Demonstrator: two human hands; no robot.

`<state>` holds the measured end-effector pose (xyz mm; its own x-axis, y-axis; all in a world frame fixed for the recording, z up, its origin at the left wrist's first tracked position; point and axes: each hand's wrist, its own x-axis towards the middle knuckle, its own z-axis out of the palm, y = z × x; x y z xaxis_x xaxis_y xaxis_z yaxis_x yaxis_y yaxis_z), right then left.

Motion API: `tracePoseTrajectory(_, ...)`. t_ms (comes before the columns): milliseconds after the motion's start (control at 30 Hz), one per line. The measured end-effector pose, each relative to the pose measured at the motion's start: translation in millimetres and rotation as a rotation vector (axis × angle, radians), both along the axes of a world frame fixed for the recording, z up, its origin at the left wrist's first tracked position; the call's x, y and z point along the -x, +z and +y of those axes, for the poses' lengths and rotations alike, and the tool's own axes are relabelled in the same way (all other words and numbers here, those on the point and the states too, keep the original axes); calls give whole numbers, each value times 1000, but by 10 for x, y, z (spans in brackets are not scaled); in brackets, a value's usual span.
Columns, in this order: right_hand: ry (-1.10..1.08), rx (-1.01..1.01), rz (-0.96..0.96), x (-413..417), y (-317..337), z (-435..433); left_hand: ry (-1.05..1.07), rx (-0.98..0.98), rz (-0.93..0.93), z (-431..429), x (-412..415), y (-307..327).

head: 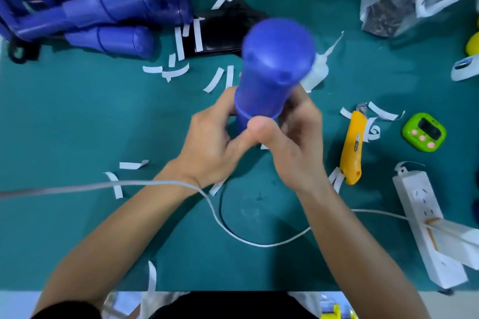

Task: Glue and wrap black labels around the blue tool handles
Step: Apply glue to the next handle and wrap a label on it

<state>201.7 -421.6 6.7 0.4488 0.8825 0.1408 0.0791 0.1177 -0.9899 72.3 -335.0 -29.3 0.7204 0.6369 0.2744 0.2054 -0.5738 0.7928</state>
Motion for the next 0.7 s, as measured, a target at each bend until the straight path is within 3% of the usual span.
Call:
tracePoseTrajectory(133,46,187,-341,-41,102,-100,-39,-38,20,62,155,-43)
tracePoseTrajectory(233,65,379,-595,-136,-35,-148,162,287,-60,262,329,-136)
tracePoseTrajectory(400,66,509,-894,-164,-414,1,5,253,182,414,327,-286)
tracePoseTrajectory(600,56,524,-808,-205,-540,67,100,220,181,435,296,-506)
tracePoseTrajectory(700,110,540,-594,-252,-398,150,85,240,181,461,287,-520)
